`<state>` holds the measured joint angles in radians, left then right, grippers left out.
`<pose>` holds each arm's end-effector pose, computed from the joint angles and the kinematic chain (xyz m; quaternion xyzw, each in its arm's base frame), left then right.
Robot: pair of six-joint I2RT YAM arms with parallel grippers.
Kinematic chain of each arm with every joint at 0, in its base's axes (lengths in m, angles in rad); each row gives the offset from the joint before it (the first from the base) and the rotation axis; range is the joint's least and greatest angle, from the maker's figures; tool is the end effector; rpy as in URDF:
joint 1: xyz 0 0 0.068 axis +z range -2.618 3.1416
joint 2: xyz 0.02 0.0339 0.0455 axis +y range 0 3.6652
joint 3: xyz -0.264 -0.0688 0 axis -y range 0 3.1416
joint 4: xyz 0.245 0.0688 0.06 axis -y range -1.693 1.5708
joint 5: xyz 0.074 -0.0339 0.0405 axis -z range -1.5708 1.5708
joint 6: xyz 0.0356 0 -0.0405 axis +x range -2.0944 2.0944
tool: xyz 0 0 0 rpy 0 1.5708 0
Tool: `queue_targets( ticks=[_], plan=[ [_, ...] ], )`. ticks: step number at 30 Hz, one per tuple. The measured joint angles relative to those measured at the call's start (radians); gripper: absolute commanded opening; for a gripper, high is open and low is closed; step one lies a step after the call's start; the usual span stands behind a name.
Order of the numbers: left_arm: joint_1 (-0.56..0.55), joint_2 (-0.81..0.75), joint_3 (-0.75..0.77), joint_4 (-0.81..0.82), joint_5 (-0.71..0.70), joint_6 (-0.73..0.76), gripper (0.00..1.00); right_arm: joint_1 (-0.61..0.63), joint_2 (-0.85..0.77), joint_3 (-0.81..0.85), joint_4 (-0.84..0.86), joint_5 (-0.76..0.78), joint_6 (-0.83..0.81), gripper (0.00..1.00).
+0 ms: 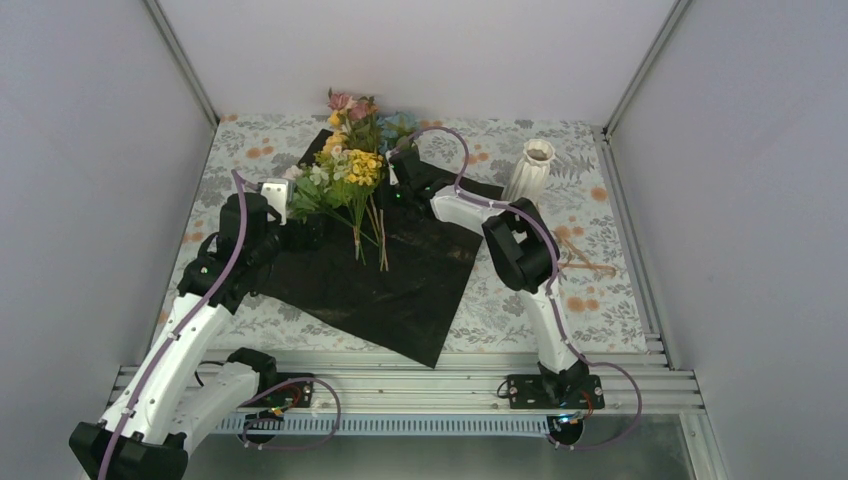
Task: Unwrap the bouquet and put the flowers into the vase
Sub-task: Pick up the fake flower from the wrapping paper.
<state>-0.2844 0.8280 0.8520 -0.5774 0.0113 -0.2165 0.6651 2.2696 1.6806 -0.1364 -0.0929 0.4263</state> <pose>0.1709 -0.0504 0.3162 0.0324 0.8728 -0.1255 0.4706 0.3983 0.3166 0.1568 -0.1274 0.9022 0.2489 0.3283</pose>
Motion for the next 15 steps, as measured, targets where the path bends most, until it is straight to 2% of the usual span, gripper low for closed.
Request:
queue_targets(
  ticks=[7, 15],
  plan=[
    [0.0, -0.001, 0.0, 0.0, 0.0, 0.0, 1.0, 0.002, 0.004, 0.008, -0.015, 0.011, 0.005, 0.11],
    [0.0, -0.001, 0.0, 0.0, 0.0, 0.0, 1.0, 0.002, -0.014, -0.021, 0.001, 0.024, 0.013, 0.08]
  ],
)
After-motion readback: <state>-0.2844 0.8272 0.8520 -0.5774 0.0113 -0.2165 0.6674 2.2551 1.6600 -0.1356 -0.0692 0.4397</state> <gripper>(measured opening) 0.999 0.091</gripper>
